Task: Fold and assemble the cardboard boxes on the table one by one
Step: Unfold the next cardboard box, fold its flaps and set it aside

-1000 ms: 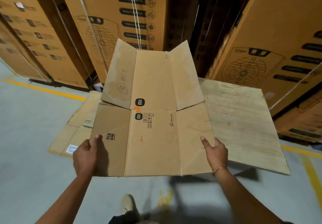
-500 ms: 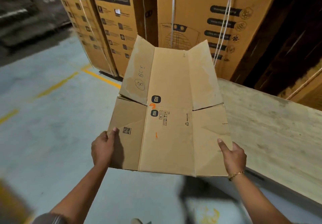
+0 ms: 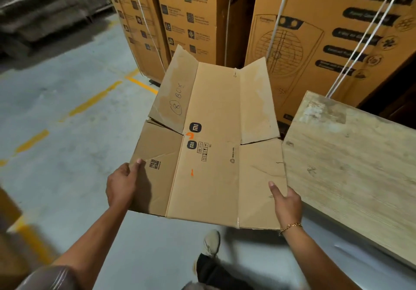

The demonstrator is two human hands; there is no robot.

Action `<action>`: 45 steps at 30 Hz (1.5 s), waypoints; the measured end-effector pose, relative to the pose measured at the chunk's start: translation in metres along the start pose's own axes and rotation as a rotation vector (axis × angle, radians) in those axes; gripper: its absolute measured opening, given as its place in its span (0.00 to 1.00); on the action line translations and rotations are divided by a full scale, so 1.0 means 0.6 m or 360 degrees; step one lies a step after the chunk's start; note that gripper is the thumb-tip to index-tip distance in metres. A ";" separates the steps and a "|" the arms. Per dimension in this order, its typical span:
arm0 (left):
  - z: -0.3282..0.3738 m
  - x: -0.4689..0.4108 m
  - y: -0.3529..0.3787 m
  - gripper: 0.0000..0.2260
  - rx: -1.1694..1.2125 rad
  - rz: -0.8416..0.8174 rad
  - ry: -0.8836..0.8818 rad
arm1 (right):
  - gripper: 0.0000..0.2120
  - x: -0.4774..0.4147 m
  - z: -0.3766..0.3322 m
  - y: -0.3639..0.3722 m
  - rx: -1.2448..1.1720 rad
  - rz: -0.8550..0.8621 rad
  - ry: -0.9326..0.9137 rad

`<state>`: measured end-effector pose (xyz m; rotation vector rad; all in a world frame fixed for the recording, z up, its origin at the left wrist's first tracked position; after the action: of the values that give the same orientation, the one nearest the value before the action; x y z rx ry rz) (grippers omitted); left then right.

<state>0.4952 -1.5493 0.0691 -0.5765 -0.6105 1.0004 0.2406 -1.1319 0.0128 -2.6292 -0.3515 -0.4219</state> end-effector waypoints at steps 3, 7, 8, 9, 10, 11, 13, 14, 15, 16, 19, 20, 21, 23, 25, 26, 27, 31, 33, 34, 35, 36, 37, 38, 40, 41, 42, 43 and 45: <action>-0.016 -0.076 -0.002 0.27 -0.0037 -0.0009 -0.0049 | 0.10 -0.038 -0.013 0.072 0.0025 -0.0024 0.0043; -0.035 -0.172 -0.001 0.26 -0.0102 -0.0075 -0.0086 | 0.13 -0.079 -0.021 0.150 0.0025 -0.0033 0.0142; -0.038 -0.193 0.004 0.26 -0.0125 -0.0101 -0.0092 | 0.14 -0.085 -0.023 0.165 0.0020 -0.0034 0.0170; -0.041 -0.213 0.009 0.26 -0.0144 -0.0126 -0.0101 | 0.15 -0.089 -0.030 0.178 0.0021 -0.0031 0.0193; -0.044 -0.233 0.016 0.26 -0.0155 -0.0159 -0.0107 | 0.16 -0.093 -0.031 0.189 0.0031 -0.0016 0.0217; -0.046 -0.255 0.026 0.27 -0.0164 -0.0196 -0.0109 | 0.16 -0.100 -0.032 0.201 0.0040 0.0002 0.0228; -0.046 -0.299 0.051 0.27 -0.0206 -0.0280 -0.0112 | 0.17 -0.113 -0.029 0.222 0.0070 0.0035 0.0301; -0.042 -0.322 0.068 0.27 -0.0225 -0.0328 -0.0108 | 0.16 -0.124 -0.024 0.231 0.0095 0.0056 0.0357; -0.037 -0.346 0.085 0.27 -0.0241 -0.0378 -0.0100 | 0.16 -0.135 -0.022 0.238 0.0126 0.0085 0.0403; -0.031 -0.370 0.104 0.27 -0.0256 -0.0428 -0.0090 | 0.17 -0.145 -0.016 0.247 0.0146 0.0108 0.0464; -0.017 -0.449 0.161 0.27 -0.0312 -0.0587 -0.0068 | 0.25 -0.173 -0.005 0.278 0.0139 0.0161 0.0564; -0.014 -0.474 0.182 0.27 -0.0326 -0.0634 -0.0063 | 0.28 -0.186 0.004 0.287 0.0137 0.0189 0.0591; -0.014 -0.499 0.204 0.28 -0.0345 -0.0673 -0.0052 | 0.30 -0.198 0.013 0.296 0.0155 0.0217 0.0606; -0.010 -0.534 0.241 0.28 -0.0353 -0.0723 -0.0019 | 0.27 -0.219 0.033 0.310 0.0189 0.0254 0.0694; -0.013 -0.567 0.282 0.28 -0.0370 -0.0773 0.0002 | 0.25 -0.240 0.061 0.325 0.0196 0.0301 0.0794; -0.017 -0.581 0.300 0.28 -0.0381 -0.0790 0.0006 | 0.26 -0.249 0.074 0.332 0.0185 0.0318 0.0826; -0.022 -0.594 0.317 0.27 -0.0400 -0.0806 0.0014 | 0.25 -0.258 0.083 0.340 0.0171 0.0331 0.0834; -0.060 -0.634 0.380 0.26 -0.0448 -0.0844 0.0069 | 0.17 -0.302 0.142 0.367 0.0136 0.0354 0.0866; -0.083 -0.655 0.418 0.26 -0.0460 -0.0844 0.0096 | 0.16 -0.327 0.178 0.387 0.0129 0.0355 0.0854; -0.096 -0.667 0.441 0.26 -0.0468 -0.0843 0.0106 | 0.16 -0.340 0.199 0.398 0.0129 0.0365 0.0856; -0.112 -0.679 0.465 0.26 -0.0477 -0.0842 0.0109 | 0.16 -0.355 0.221 0.410 0.0133 0.0375 0.0849; -0.128 -0.692 0.489 0.26 -0.0481 -0.0840 0.0114 | 0.16 -0.369 0.243 0.423 0.0135 0.0381 0.0846; -0.144 -0.706 0.514 0.27 -0.0482 -0.0840 0.0124 | 0.15 -0.384 0.265 0.437 0.0134 0.0381 0.0840; -0.161 -0.719 0.540 0.27 -0.0486 -0.0840 0.0137 | 0.15 -0.400 0.289 0.451 0.0137 0.0390 0.0843; -0.196 -0.744 0.596 0.27 -0.0486 -0.0841 0.0166 | 0.15 -0.430 0.337 0.478 0.0148 0.0421 0.0843; -0.215 -0.755 0.624 0.27 -0.0483 -0.0844 0.0178 | 0.16 -0.446 0.365 0.491 0.0148 0.0432 0.0835; -0.234 -0.765 0.651 0.27 -0.0475 -0.0845 0.0183 | 0.16 -0.461 0.395 0.504 0.0147 0.0438 0.0836; -0.253 -0.774 0.677 0.27 -0.0459 -0.0843 0.0186 | 0.17 -0.476 0.421 0.518 0.0153 0.0435 0.0825; -0.297 -0.795 0.726 0.27 -0.0418 -0.0836 0.0183 | 0.18 -0.508 0.478 0.545 0.0170 0.0434 0.0799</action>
<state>0.1709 -1.8192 -0.4513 -0.6547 -0.7471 0.3928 0.1294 -1.3333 -0.4659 -2.3168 0.1418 -0.9089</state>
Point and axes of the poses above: each hand's wrist, its own x-axis away from the middle knuckle, its own y-axis out of the palm, z = x × y, the point moved 6 cm from there along -x, towards the middle knuckle, and after that the axes turned 10 degrees about -z, right-handed, at the moved point
